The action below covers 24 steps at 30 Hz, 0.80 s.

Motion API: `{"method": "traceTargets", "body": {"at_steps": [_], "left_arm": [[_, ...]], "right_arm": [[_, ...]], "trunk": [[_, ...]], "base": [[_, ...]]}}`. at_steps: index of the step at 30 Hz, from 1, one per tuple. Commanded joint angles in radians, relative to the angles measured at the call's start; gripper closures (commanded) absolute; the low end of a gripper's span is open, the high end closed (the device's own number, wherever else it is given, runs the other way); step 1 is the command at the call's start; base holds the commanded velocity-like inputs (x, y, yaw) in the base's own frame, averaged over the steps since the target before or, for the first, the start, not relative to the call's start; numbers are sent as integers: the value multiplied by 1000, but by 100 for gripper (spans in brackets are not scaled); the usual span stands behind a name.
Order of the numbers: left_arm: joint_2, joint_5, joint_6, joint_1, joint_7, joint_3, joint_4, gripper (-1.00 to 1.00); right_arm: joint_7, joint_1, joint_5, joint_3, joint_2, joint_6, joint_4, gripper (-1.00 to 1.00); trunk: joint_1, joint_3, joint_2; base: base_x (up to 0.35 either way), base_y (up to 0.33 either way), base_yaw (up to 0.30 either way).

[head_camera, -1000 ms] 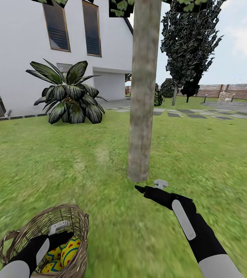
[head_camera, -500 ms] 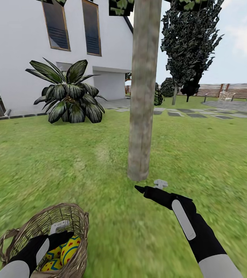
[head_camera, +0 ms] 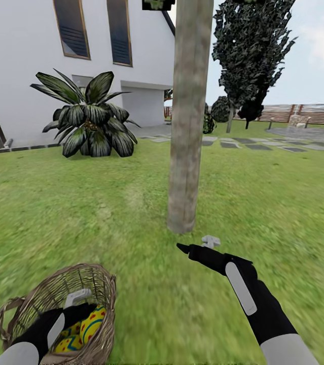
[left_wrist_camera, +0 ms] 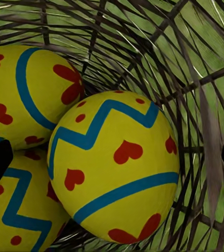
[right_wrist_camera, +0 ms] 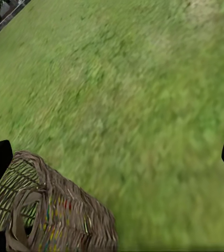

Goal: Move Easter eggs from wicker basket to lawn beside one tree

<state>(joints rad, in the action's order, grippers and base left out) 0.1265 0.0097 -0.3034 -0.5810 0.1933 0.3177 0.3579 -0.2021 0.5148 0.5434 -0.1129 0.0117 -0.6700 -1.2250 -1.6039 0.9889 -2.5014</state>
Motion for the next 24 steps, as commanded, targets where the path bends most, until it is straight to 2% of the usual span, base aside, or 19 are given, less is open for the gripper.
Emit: {"method": "traceTargets", "body": {"at_steps": [1,3,13,21,24], "left_arm": [[-1,1,-7,0,5,7,1,-100],[-1,1,-6,0,5,7,1,-100],[-1,1,-5,0,5,6,2,-100],[-1,1,-4,0,5,6,1,-100],[-1,1,-4,0,5,6,1,-100]], "right_arm": [[-2,1,0,-1,1,-3,-1,-100],[-2,1,0,-1,1,-3,-1,-100],[-2,1,0,-1,1,-3,-1,-100],[-2,1,0,-2,0,-3,-1,-100],[-2,1,0,-2,0,-3,-1,-100]], "trunk": [[0,5,-1],[-1,13,-1],[-1,13,-1],[-5,44,-3],[-5,44,-3]], "base": [[0,0,0],[0,0,0],[0,0,0],[0,0,0],[0,0,0]]}}
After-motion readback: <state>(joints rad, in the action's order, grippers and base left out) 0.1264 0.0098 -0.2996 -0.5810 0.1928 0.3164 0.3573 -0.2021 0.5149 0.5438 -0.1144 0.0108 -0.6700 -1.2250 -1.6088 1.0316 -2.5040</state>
